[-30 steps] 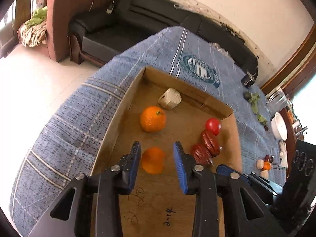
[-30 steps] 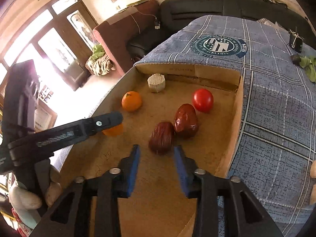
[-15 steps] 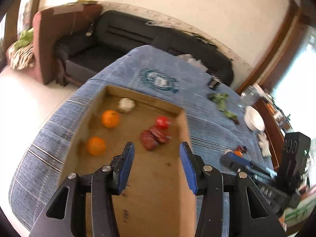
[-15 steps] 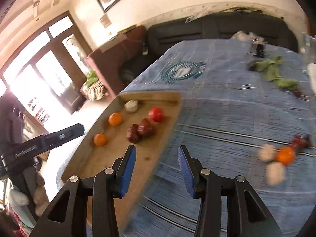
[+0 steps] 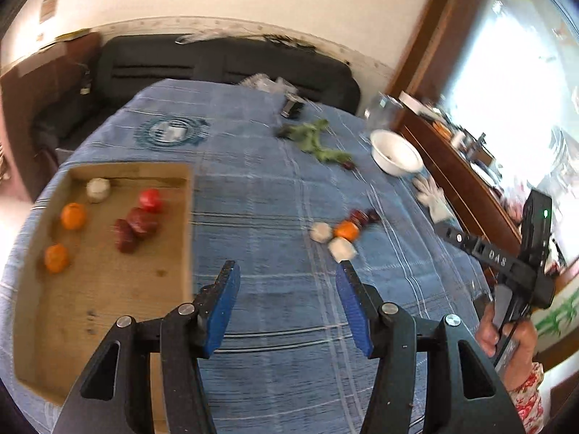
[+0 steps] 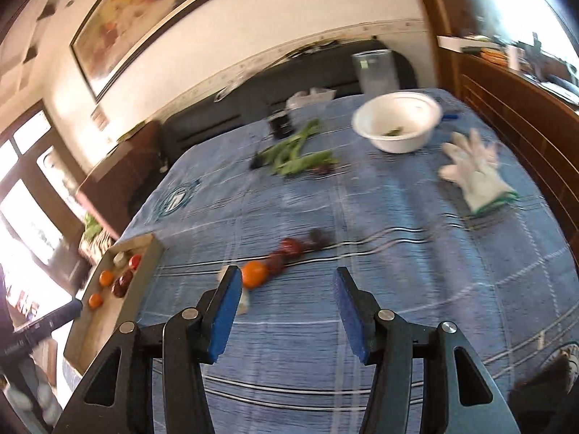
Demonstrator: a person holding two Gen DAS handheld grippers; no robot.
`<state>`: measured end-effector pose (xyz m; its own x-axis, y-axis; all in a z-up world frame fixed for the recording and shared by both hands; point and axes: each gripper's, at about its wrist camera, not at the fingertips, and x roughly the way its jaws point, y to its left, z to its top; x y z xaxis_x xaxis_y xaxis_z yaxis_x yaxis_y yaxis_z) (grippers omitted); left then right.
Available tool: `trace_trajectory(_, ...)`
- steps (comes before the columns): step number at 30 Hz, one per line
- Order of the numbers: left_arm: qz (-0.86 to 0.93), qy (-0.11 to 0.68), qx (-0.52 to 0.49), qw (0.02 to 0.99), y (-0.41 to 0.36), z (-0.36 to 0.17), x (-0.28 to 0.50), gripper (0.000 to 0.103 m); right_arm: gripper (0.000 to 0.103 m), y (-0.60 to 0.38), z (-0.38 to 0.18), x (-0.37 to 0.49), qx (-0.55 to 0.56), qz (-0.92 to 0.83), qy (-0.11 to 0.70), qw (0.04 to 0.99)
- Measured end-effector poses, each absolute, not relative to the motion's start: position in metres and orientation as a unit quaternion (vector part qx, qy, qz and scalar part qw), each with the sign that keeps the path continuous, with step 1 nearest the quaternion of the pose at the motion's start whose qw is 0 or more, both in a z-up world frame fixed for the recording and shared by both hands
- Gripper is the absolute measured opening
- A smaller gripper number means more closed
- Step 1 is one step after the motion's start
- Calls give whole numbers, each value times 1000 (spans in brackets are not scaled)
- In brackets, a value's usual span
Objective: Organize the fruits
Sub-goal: 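Grasp the pale square slice with the left tool while the right tool grasps a dark plum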
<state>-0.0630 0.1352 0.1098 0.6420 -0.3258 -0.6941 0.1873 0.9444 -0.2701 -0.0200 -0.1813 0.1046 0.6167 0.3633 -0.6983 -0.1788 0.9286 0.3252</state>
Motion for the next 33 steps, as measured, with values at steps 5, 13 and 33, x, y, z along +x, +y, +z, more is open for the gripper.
trace_trajectory(5, -154, 420, -70, 892, 101, 89, -54, 54, 56, -188, 92, -12, 120, 154, 420, 886)
trace_trajectory(13, -174, 433, -56, 883, 61, 62, -29, 54, 56, -177, 59, 36, 148, 150, 445, 870)
trace_trajectory(33, -189, 438, -40, 878, 18, 15, 26, 35, 47, -154, 20, 84, 90, 114, 463, 874)
